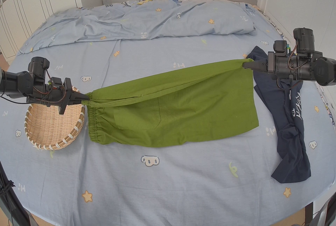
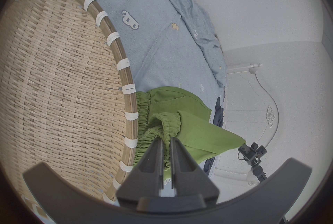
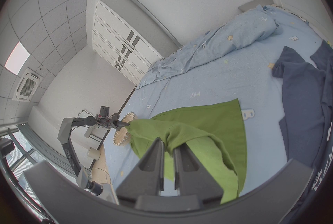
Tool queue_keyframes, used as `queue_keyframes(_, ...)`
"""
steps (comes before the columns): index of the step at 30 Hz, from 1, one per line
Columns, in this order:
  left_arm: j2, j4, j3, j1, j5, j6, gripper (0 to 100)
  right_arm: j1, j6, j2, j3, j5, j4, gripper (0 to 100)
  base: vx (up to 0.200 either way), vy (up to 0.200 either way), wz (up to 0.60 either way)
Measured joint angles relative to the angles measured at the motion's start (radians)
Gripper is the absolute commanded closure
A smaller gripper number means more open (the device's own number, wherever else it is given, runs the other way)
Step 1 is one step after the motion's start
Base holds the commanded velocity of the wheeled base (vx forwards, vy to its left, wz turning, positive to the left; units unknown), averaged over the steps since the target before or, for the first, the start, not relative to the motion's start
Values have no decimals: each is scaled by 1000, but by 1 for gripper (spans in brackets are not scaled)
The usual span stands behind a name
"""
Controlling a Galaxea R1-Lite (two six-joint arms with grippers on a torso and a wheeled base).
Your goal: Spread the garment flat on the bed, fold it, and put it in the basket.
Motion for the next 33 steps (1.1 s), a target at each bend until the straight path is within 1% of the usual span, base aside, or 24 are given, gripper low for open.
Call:
queue_keyframes(3, -1, -5, 1, -1, 0, 2, 100, -12, 1, 44, -13, 12, -54, 100, 0, 0, 0)
queue_keyframes(10, 2, -12, -4, -11, 0, 6, 100, -34, 8, 117, -51, 13, -95, 100, 0, 0, 0)
queue_keyframes(15, 16, -32, -20, -24, 0, 7, 100, -47, 9, 156, -77, 11, -100, 100, 0, 0, 0)
queue_keyframes(33, 48, -33, -52, -25, 3, 7, 100, -47, 9, 264, -163, -13, -104, 100, 0, 0, 0)
